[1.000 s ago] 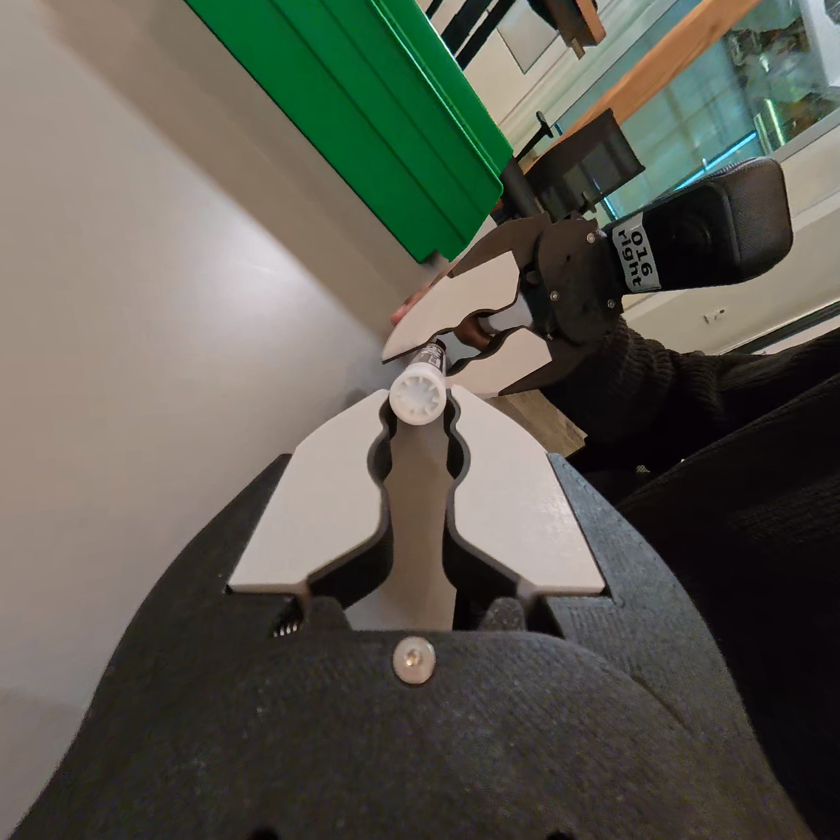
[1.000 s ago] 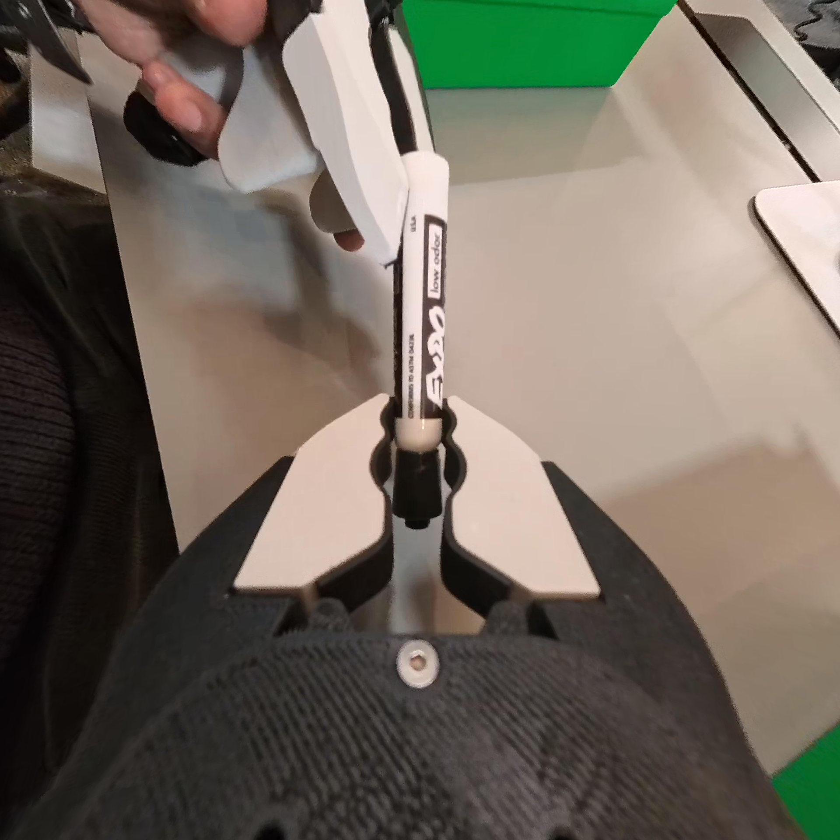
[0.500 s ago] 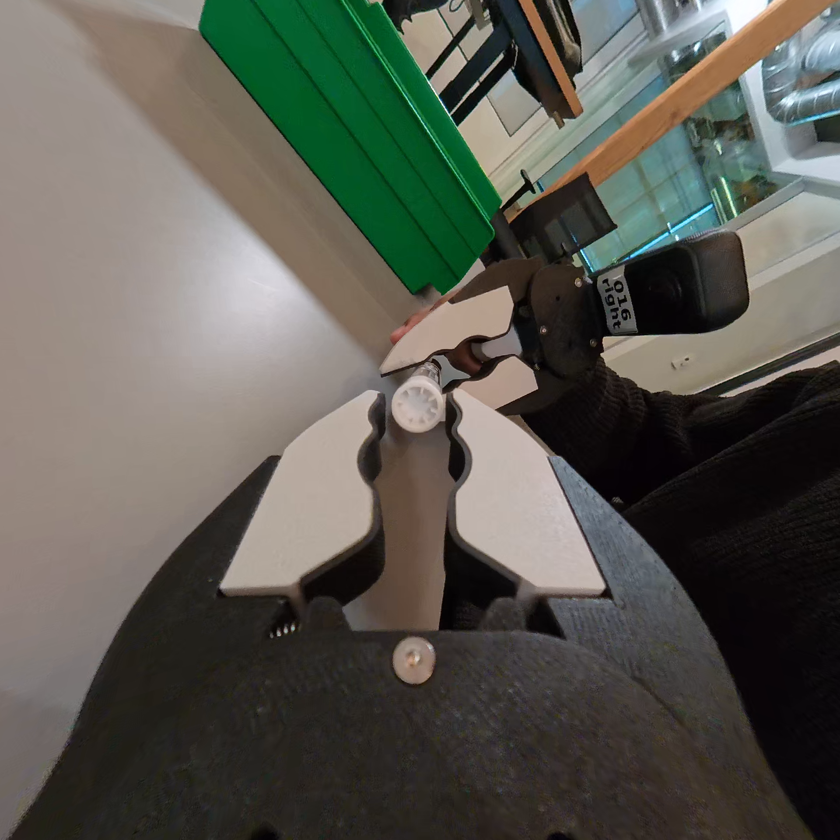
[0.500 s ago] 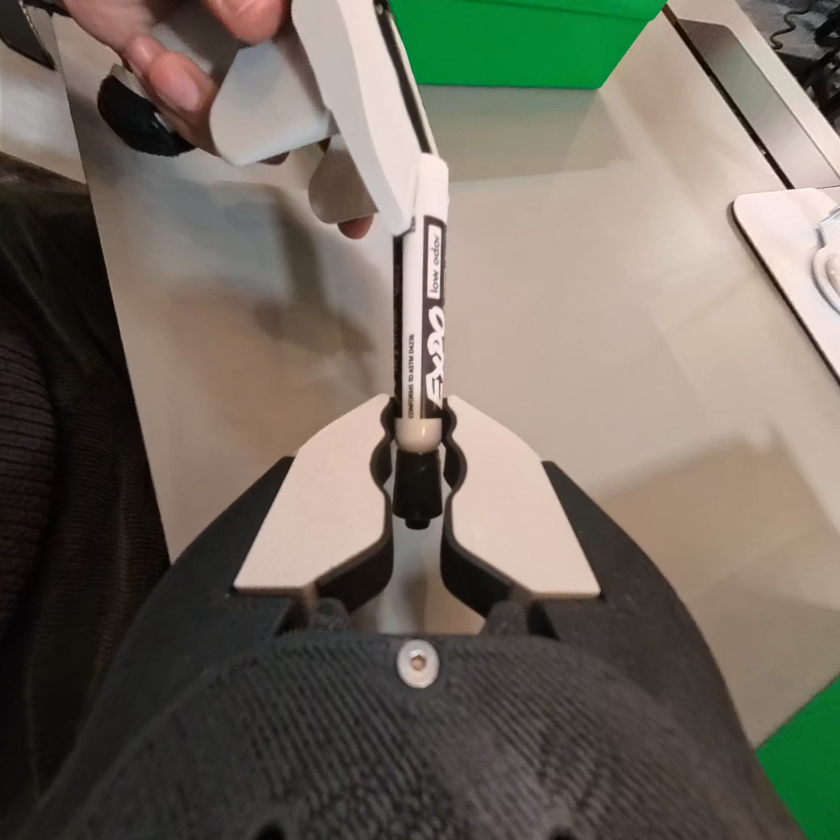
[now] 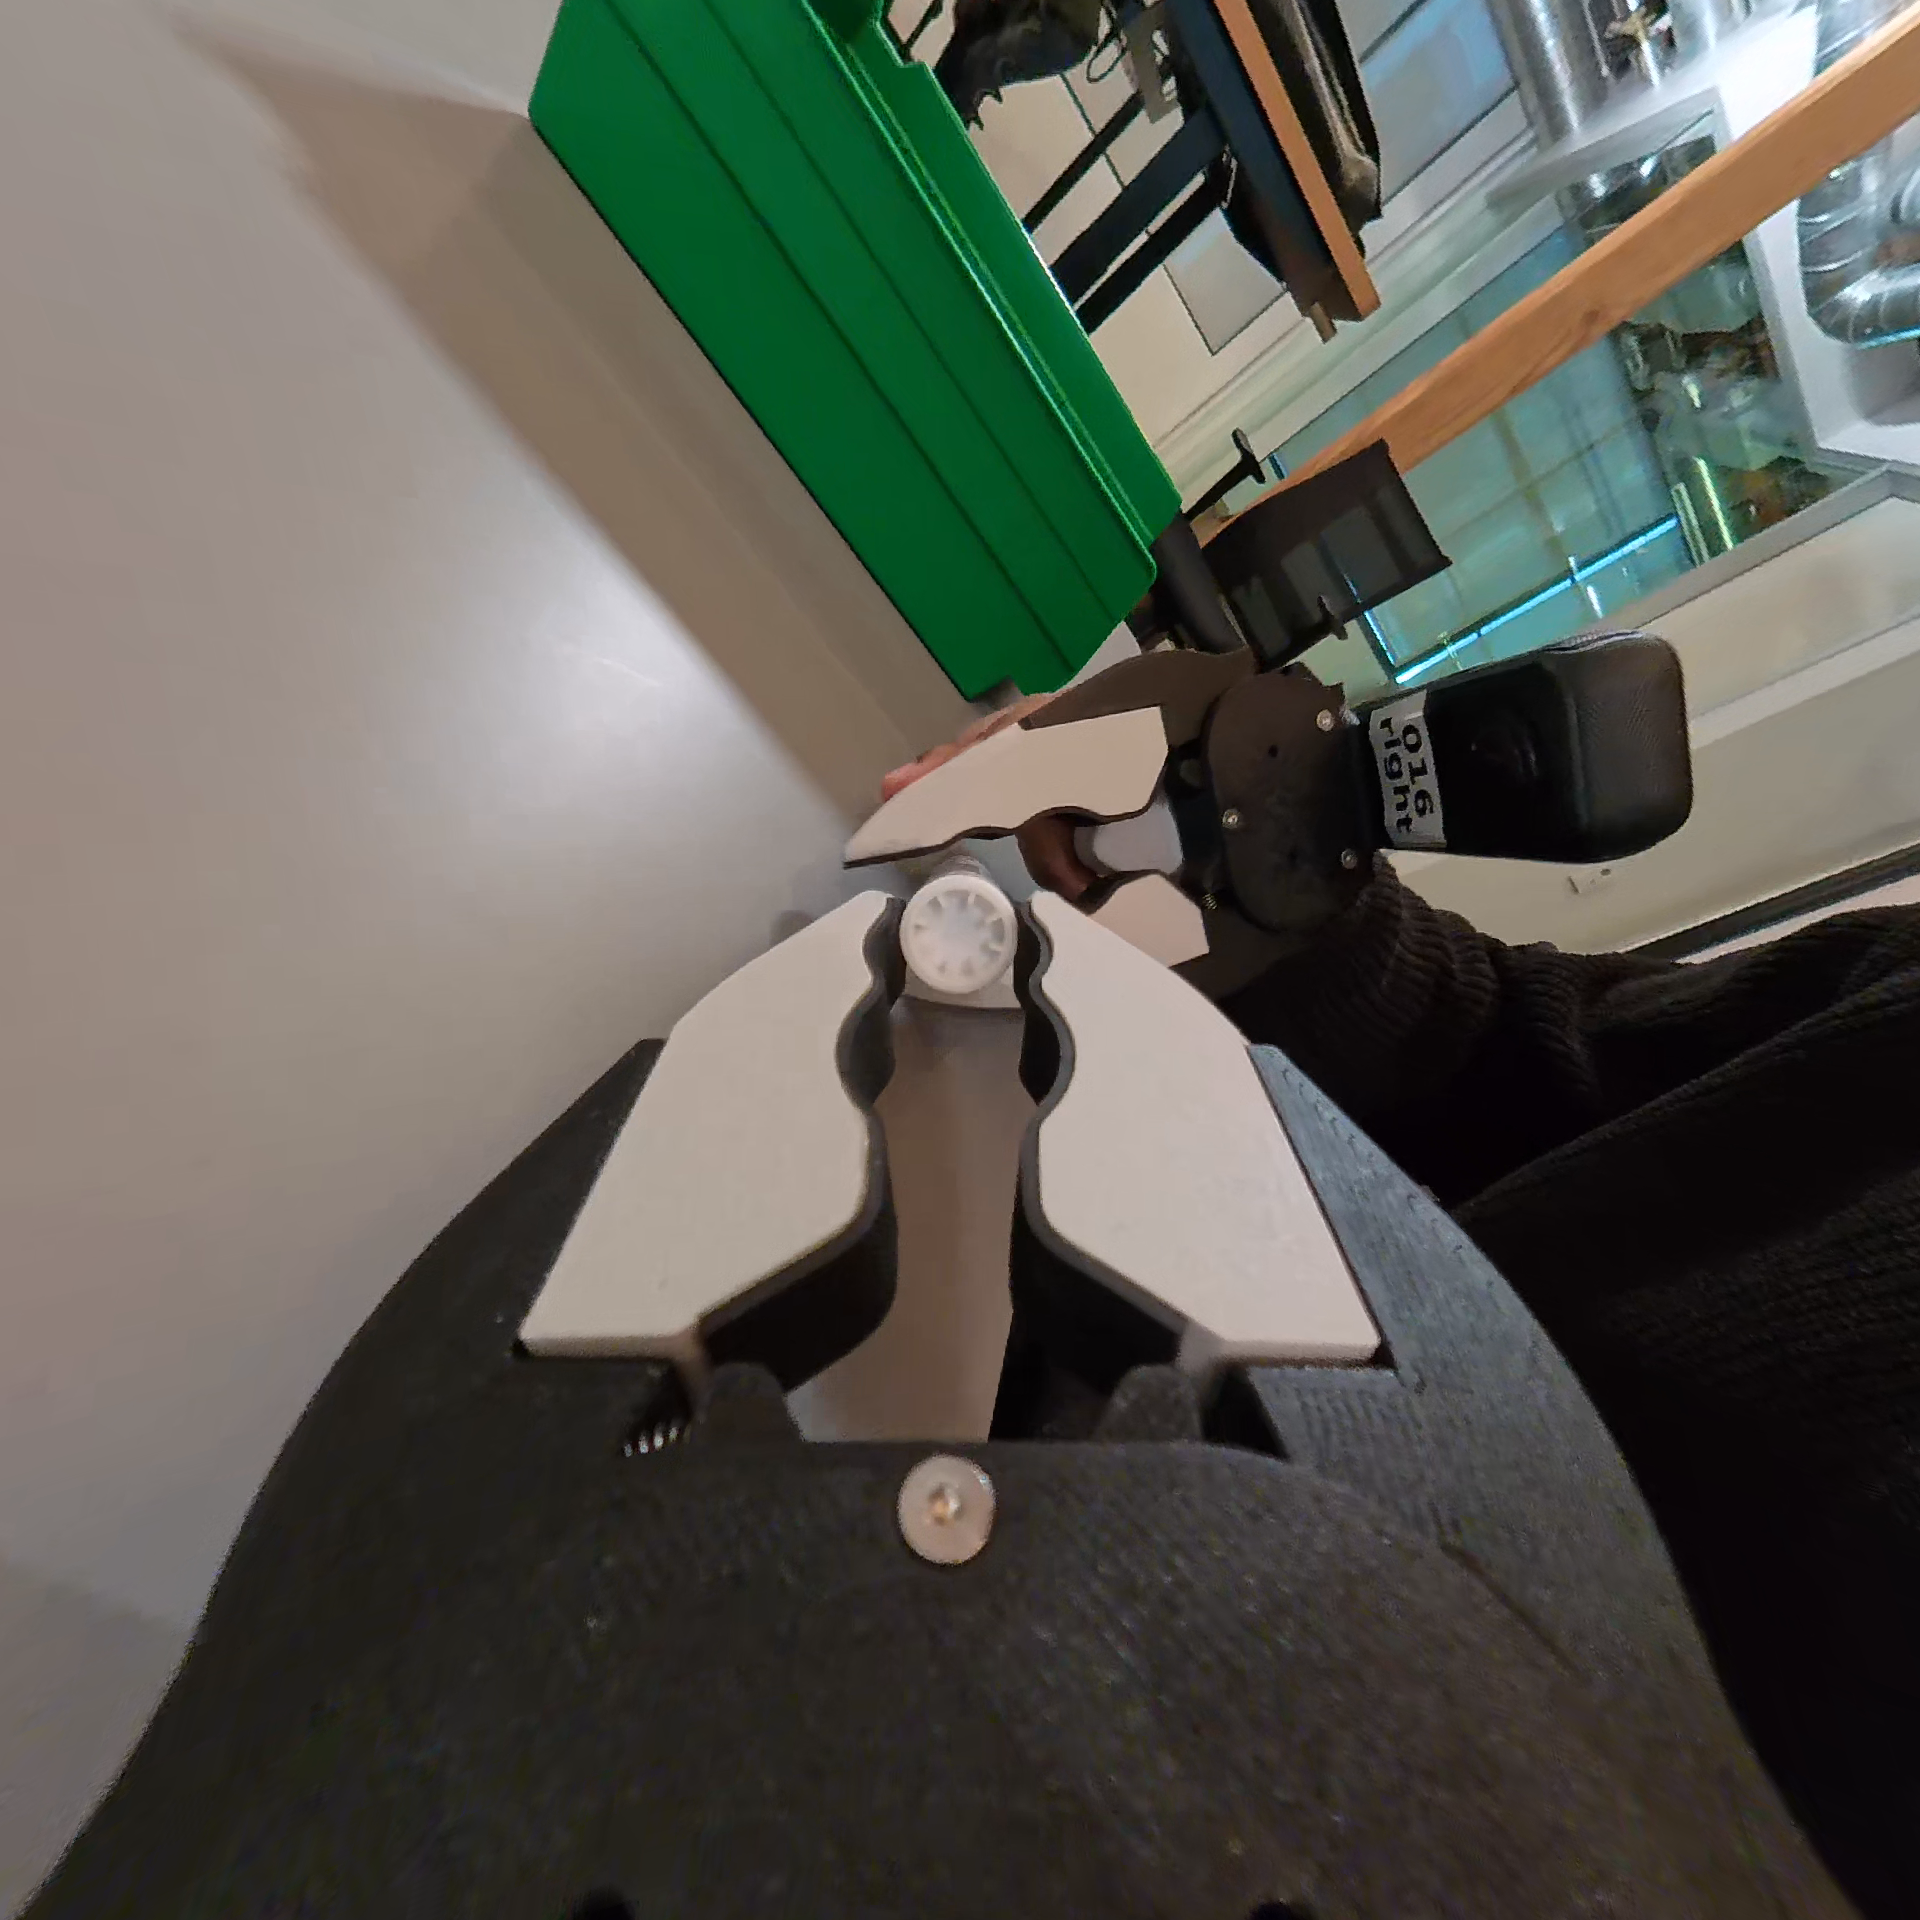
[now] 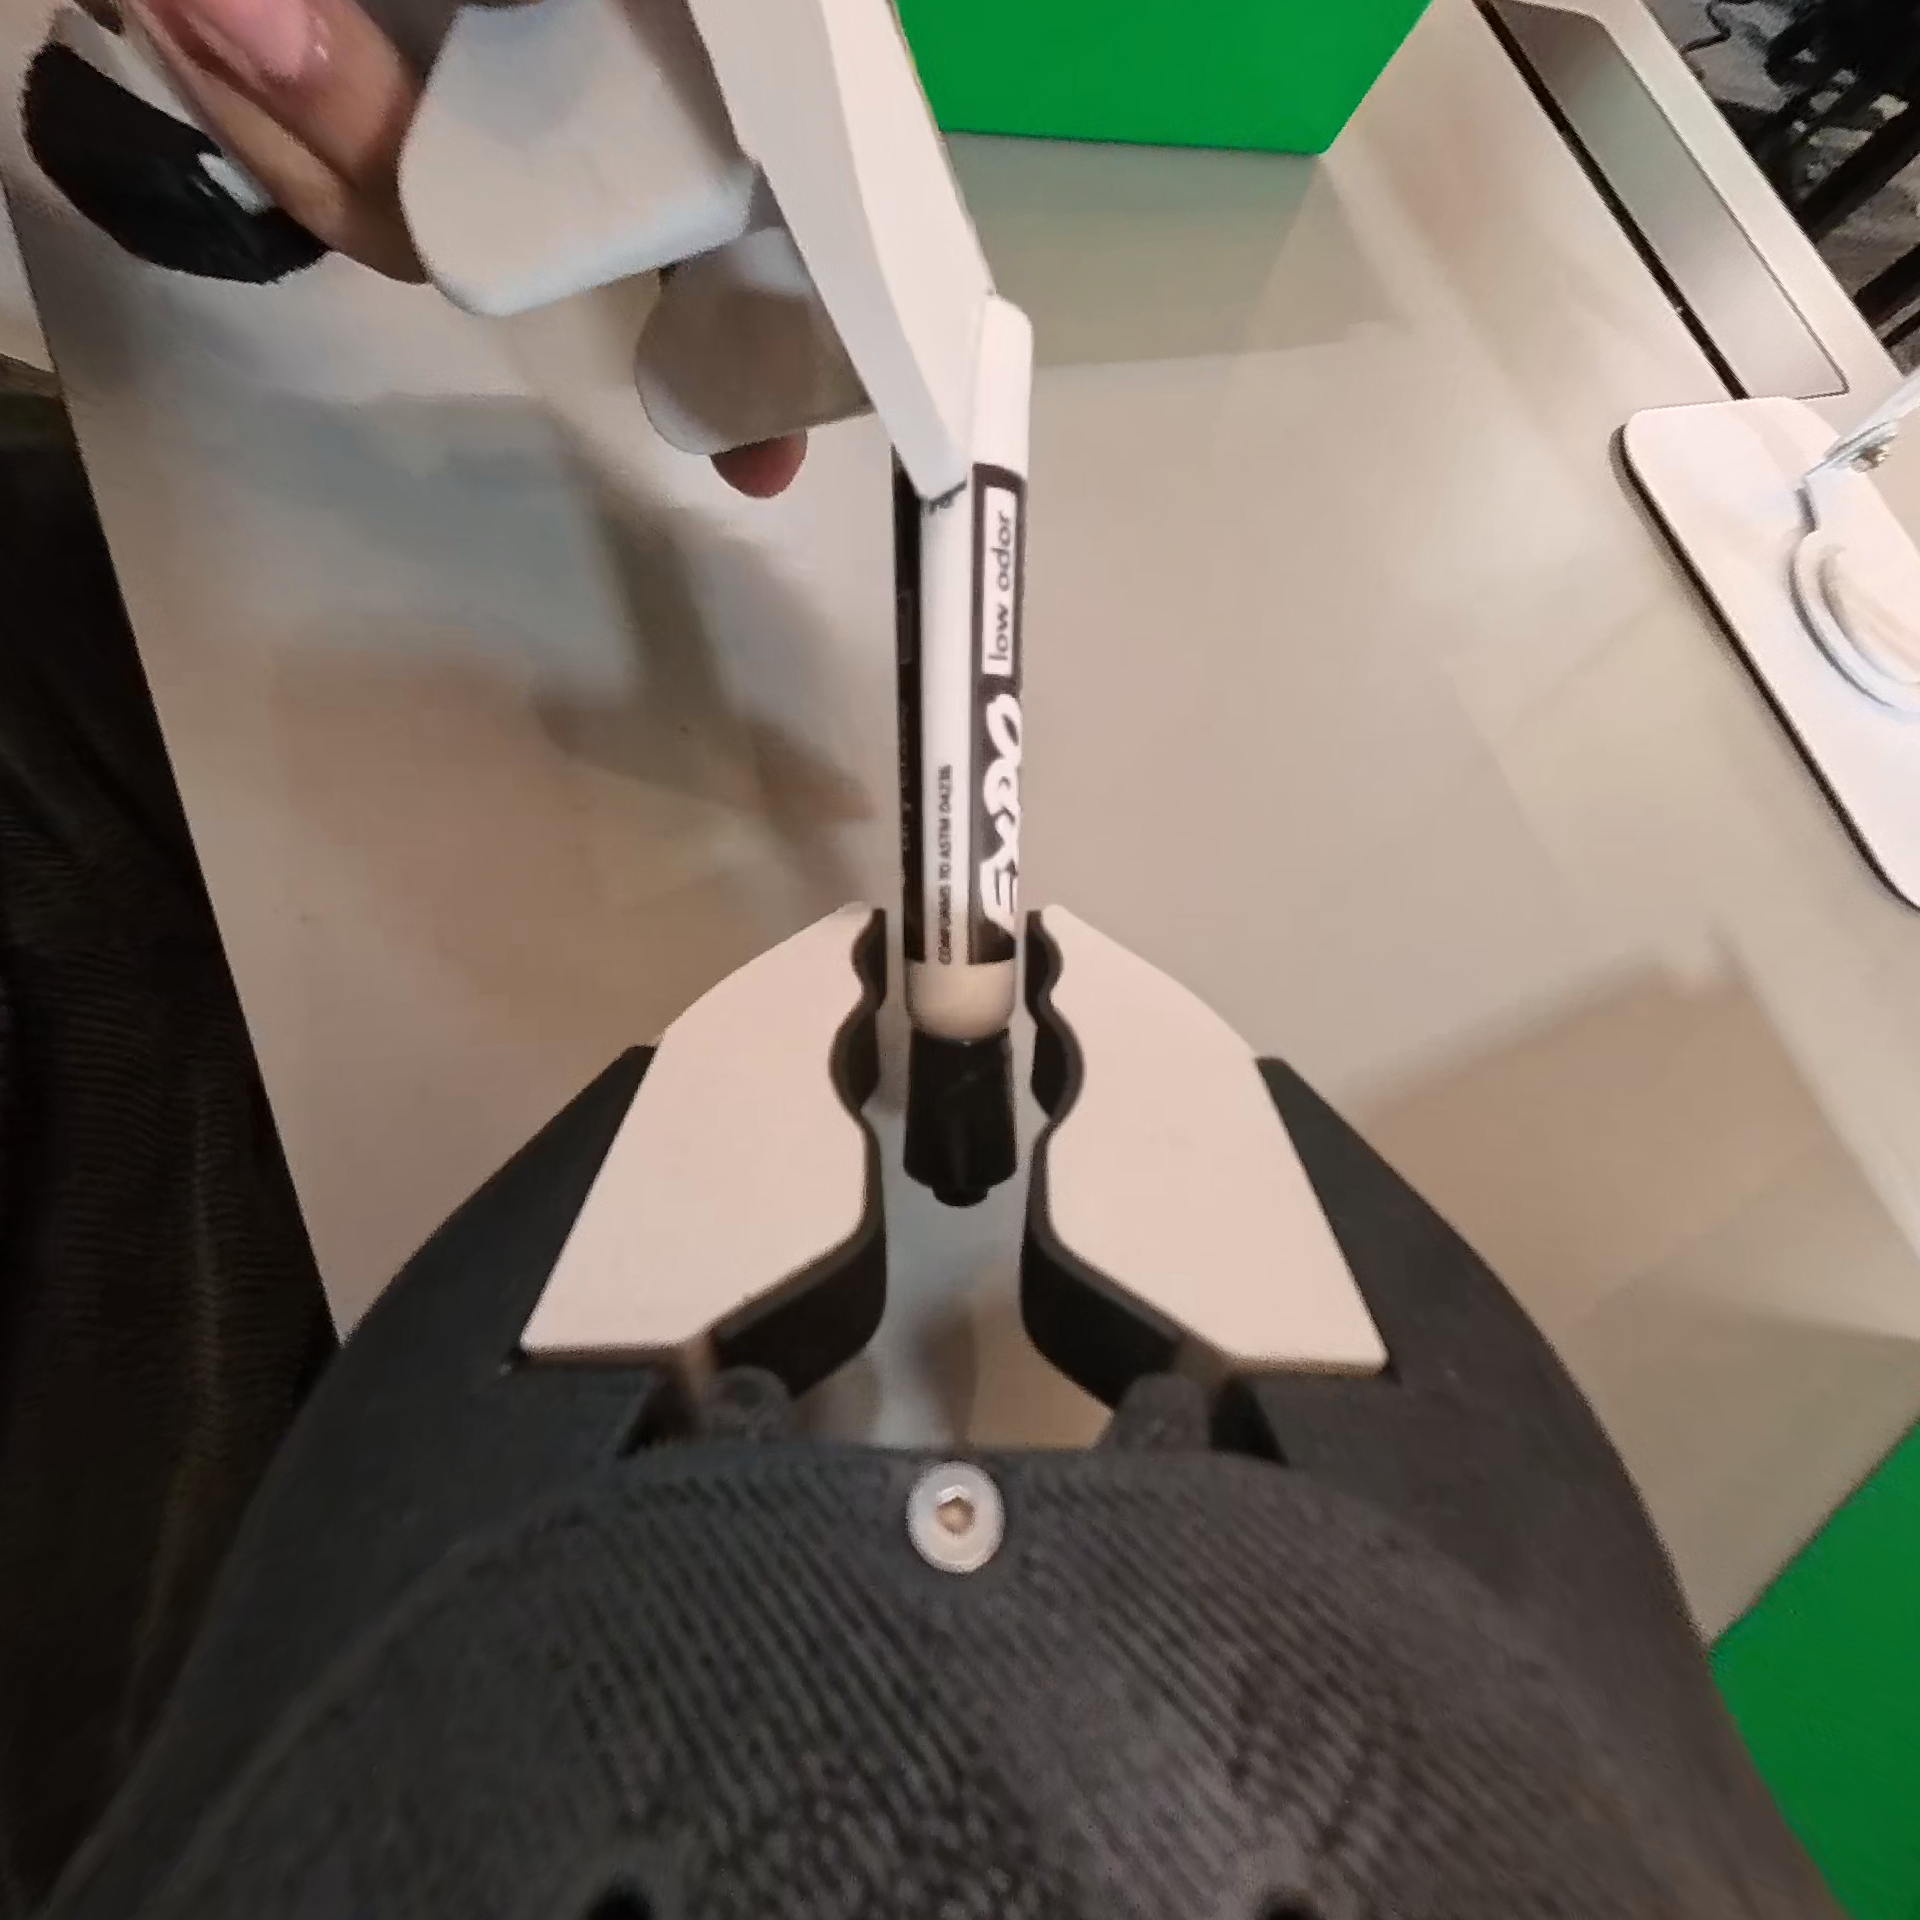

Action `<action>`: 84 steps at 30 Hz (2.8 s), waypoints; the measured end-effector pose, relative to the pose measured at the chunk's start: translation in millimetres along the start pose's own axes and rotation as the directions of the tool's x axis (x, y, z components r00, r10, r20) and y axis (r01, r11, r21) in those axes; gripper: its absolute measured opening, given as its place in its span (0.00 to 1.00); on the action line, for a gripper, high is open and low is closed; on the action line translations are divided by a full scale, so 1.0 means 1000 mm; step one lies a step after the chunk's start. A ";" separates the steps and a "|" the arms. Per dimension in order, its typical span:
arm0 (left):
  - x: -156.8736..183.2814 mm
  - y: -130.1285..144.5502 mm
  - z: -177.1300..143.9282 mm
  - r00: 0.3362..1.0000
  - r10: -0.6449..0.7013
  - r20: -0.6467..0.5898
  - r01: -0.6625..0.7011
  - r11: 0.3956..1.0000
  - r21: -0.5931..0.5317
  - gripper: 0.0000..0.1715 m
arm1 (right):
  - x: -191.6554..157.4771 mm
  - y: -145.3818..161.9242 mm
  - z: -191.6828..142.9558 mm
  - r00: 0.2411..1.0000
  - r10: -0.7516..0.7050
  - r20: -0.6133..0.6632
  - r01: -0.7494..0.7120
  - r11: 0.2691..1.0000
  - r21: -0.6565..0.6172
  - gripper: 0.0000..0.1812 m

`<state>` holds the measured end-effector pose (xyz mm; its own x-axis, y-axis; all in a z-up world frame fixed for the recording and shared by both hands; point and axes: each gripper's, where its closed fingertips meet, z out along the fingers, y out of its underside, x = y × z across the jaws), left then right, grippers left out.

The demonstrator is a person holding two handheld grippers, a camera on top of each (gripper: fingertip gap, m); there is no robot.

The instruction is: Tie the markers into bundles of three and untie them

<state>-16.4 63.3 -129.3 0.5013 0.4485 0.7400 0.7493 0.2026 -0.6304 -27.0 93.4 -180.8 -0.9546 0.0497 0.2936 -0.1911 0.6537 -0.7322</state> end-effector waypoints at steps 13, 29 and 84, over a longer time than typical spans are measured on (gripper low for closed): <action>0.011 0.001 0.006 0.998 0.062 0.006 -0.062 0.998 0.015 0.12 | 0.007 -0.004 0.001 0.989 -0.073 -0.125 0.067 0.996 -0.052 0.09; 0.013 0.007 0.009 0.970 0.232 0.066 -0.231 0.973 -0.030 0.12 | 0.002 0.008 0.002 0.991 -0.103 -0.087 0.085 0.978 -0.189 0.08; 0.002 0.008 0.006 0.971 0.220 0.096 -0.217 0.975 -0.044 0.12 | -0.034 0.022 -0.004 0.953 0.248 0.173 -0.180 0.925 -0.336 0.08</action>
<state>-11.6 71.5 -134.5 0.6099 0.5639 0.5568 0.6409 0.0622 -0.7651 2.5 109.5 -204.3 -0.9968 0.0791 -0.0077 0.0714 0.8493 -0.5231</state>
